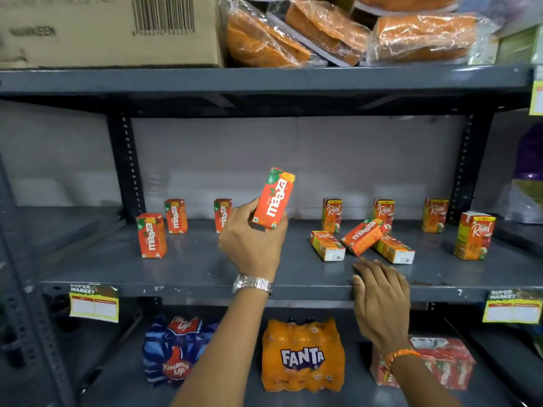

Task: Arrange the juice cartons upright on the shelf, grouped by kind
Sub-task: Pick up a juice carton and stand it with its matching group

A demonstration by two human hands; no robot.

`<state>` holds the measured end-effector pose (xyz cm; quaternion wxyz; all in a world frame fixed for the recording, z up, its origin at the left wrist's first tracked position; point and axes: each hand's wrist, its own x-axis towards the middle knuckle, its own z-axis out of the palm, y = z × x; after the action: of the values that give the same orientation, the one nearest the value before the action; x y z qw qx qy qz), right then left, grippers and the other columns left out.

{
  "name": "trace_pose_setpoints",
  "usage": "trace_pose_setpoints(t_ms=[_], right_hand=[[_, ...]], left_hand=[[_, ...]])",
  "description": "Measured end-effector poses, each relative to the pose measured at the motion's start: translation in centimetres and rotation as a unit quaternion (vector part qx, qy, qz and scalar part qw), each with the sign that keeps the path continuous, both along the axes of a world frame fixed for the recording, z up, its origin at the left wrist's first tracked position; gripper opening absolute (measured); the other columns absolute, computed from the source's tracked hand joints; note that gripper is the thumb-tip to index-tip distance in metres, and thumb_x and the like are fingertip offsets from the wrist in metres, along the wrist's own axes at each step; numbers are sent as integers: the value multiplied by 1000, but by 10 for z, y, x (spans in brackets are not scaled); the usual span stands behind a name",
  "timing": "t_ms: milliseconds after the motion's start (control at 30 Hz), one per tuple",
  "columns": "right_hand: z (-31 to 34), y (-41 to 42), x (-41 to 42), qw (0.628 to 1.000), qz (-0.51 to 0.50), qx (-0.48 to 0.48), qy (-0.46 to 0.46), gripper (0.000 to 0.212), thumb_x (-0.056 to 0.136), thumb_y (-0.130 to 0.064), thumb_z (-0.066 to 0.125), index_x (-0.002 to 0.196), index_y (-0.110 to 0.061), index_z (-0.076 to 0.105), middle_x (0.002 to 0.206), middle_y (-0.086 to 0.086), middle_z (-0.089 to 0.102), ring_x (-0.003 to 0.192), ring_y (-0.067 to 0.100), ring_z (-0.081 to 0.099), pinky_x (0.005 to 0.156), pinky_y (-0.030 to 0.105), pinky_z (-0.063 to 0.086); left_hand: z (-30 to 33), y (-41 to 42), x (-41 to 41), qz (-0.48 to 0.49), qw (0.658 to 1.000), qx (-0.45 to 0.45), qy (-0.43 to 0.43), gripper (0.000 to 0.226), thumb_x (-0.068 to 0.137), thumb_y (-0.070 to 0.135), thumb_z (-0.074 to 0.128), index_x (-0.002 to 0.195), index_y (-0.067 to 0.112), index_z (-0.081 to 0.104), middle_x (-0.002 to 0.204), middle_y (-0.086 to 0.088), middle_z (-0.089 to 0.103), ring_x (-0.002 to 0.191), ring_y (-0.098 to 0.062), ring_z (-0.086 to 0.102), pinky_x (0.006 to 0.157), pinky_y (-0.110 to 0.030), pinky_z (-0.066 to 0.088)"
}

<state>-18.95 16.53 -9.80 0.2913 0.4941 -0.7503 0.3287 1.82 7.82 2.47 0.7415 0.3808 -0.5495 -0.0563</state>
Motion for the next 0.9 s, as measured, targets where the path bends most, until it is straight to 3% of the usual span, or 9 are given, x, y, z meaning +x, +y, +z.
trace_pose_setpoints(t_ms=[200, 333, 433, 633, 733, 900], right_hand=[[2, 1, 2, 1000, 4, 0, -6, 45, 100, -38, 30, 119, -20, 66, 122, -1, 69, 123, 23, 55, 105, 43, 36], [4, 3, 3, 1000, 8, -3, -3, 43, 100, -37, 31, 116, -19, 67, 118, 1, 70, 119, 24, 58, 103, 43, 37], [4, 5, 3, 1000, 10, -1, -2, 44, 100, -36, 31, 116, -18, 67, 117, 2, 71, 117, 25, 59, 102, 43, 38], [6, 8, 4, 1000, 21, 8, -8, 47, 101, -39, 28, 118, -18, 66, 120, 3, 70, 116, 25, 60, 102, 43, 39], [5, 9, 2, 999, 28, 12, -10, 49, 101, -40, 27, 119, -17, 66, 121, 3, 70, 116, 24, 60, 103, 43, 39], [5, 9, 1, 1000, 29, 9, -1, 47, 100, -39, 29, 119, -17, 66, 122, 3, 70, 116, 24, 60, 103, 42, 38]], left_hand=[[-9, 29, 11, 8, 998, -57, 20, 59, 65, 55, 82, 106, 14, 72, 101, 3, 74, 89, -12, 69, 74, -27, 57], [-9, 34, 15, 16, 998, -49, 31, 58, 63, 52, 84, 105, 13, 71, 100, 1, 74, 88, -13, 70, 74, -24, 57], [-4, 32, 15, 9, 999, -24, 33, 53, 63, 48, 87, 102, 16, 70, 98, 5, 73, 84, -8, 66, 70, -14, 49], [-9, 3, 4, 0, 993, 105, -46, 48, 56, 40, 89, 85, 23, 55, 85, 10, 57, 73, -9, 54, 59, -22, 39], [-18, -19, -8, -21, 981, 182, -68, 53, 52, 44, 91, 82, 22, 52, 87, 3, 66, 77, -15, 64, 59, -23, 43], [-18, -41, -26, -11, 946, 291, -144, 58, 56, 49, 89, 97, 17, 64, 100, -3, 72, 90, -20, 70, 62, -27, 39]])
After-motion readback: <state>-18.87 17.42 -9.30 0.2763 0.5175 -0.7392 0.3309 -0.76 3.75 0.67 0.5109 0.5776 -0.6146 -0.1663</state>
